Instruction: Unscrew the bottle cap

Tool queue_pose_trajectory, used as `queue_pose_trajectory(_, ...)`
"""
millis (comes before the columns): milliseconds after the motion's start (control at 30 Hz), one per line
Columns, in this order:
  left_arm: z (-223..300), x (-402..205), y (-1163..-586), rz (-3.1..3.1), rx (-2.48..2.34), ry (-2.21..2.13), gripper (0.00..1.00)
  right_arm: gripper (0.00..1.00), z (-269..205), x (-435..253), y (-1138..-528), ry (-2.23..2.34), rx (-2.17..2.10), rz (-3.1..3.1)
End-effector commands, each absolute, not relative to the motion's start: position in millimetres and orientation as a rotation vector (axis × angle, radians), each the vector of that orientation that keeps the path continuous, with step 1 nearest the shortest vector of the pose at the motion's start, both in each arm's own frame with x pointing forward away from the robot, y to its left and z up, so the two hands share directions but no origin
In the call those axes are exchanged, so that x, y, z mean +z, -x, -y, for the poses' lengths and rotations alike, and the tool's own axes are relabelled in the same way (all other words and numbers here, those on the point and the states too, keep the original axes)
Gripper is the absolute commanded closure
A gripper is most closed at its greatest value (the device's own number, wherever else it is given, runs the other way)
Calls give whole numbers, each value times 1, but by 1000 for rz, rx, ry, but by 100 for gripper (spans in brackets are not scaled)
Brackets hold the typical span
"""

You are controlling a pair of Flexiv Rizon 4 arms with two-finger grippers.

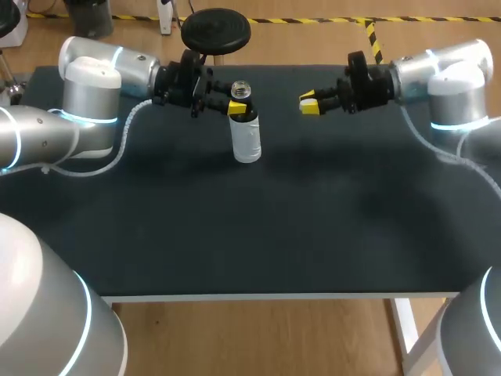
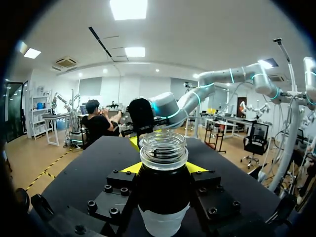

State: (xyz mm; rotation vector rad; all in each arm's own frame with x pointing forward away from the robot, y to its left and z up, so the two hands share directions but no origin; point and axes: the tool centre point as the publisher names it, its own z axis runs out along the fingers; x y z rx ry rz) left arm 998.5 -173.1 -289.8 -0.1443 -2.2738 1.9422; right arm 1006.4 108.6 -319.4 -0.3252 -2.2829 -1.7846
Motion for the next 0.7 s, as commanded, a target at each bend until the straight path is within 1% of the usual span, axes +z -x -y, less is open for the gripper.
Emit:
queue_pose_trajectory(33,173,-291,-999,2272,1942,146,100,100,-110,-332,-998,1320,-1885,2741)
queue_pose_trajectory(433,173,-291,-999,2272,1942,146,100,100,-106,-355,-1000,1415,-1804,2787)
queue_pose_trajectory(700,173,-291,-999,2272,1942,146,100,100,-100,-375,-1002,1410,-1824,2749)
